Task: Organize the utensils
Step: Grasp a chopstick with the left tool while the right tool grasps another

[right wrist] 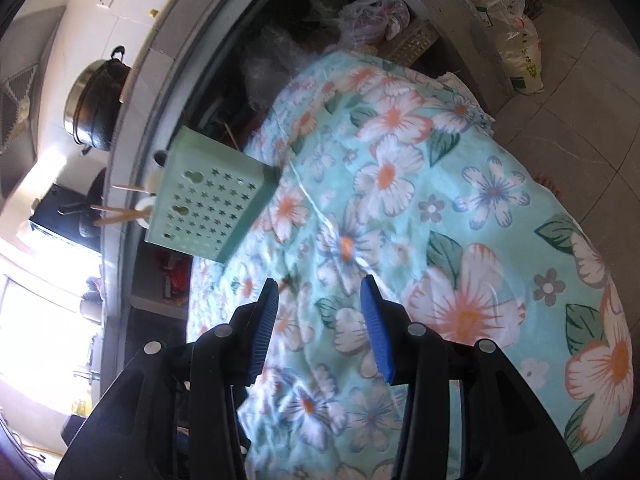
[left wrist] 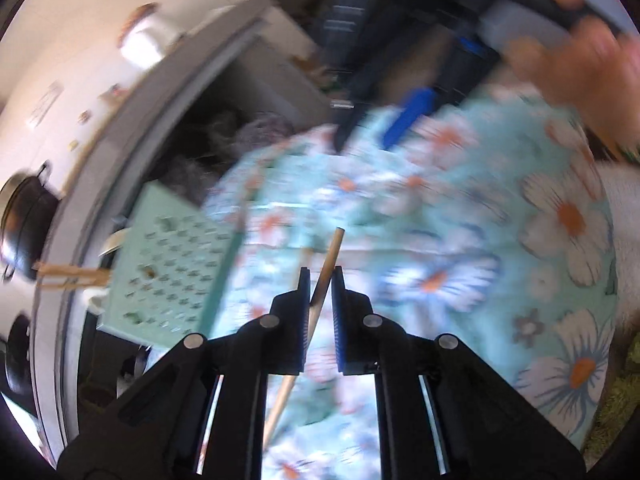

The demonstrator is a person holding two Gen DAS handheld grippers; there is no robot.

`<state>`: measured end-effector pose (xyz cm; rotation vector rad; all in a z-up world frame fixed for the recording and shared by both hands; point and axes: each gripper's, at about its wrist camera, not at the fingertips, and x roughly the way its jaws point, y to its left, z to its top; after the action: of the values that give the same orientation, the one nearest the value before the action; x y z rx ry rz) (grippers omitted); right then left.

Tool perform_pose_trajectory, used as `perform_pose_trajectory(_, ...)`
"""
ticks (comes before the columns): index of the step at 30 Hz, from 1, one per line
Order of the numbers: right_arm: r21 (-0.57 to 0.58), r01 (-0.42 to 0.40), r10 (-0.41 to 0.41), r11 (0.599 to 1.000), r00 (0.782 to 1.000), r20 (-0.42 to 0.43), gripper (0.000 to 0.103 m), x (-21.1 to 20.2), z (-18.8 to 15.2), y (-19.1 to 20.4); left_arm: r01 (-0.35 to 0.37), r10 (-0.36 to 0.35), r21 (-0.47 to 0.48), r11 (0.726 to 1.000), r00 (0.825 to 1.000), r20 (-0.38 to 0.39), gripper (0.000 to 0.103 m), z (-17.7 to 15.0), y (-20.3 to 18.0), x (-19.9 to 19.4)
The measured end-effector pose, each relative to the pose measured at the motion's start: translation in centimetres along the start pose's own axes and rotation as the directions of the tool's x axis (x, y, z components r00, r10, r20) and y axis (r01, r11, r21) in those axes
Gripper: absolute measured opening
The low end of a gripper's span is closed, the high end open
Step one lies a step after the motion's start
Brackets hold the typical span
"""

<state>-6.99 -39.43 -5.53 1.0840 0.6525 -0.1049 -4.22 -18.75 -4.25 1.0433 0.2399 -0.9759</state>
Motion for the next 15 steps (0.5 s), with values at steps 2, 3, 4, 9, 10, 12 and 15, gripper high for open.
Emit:
perform_pose_trajectory(2, 0.007, -0.062, 0.062, 0.998, 0.998, -0.005, 0.042, 0.3, 0.2, 0.5, -0.037, 0.037, -0.080, 0.996, 0.999, 0.004, 0.008, 0.2, 2.5, -0.8)
perform_pose_trajectory(3, 0.014, -0.089, 0.089, 0.996, 0.996, -0.019, 0.042, 0.8, 0.3, 0.8, -0.058, 0.059, -0.114, 0.992, 0.998, 0.004, 0.007, 0.3, 3.6, -1.1)
perform_pose_trajectory(4, 0.021, -0.111, 0.112, 0.994, 0.993, -0.039, 0.042, 1.5, 0.4, 1.1, -0.080, 0.081, -0.146, 0.986, 0.997, 0.002, 0.007, 0.3, 4.7, -1.5)
perform_pose_trajectory(9, 0.065, -0.164, 0.171, 0.984, 0.977, -0.125, 0.042, 4.4, -0.4, 2.4, -0.171, 0.172, -0.316, 0.933, 0.985, -0.024, 0.005, 0.0, 9.6, -2.6)
perform_pose_trajectory(10, 0.080, -0.166, 0.176, 0.983, 0.974, -0.145, 0.042, 5.2, -0.7, 2.6, -0.180, 0.179, -0.352, 0.919, 0.983, -0.035, 0.005, -0.2, 10.5, -2.7)
perform_pose_trajectory(12, 0.106, -0.157, 0.174, 0.982, 0.969, -0.176, 0.042, 6.4, -1.3, 2.7, -0.188, 0.185, -0.403, 0.896, 0.982, -0.047, 0.005, -0.5, 12.1, -2.6)
perform_pose_trajectory(15, 0.140, -0.133, 0.160, 0.981, 0.966, -0.205, 0.042, 8.1, -1.8, 2.7, -0.209, 0.202, -0.451, 0.868, 0.977, -0.063, 0.005, -0.9, 13.5, -2.6)
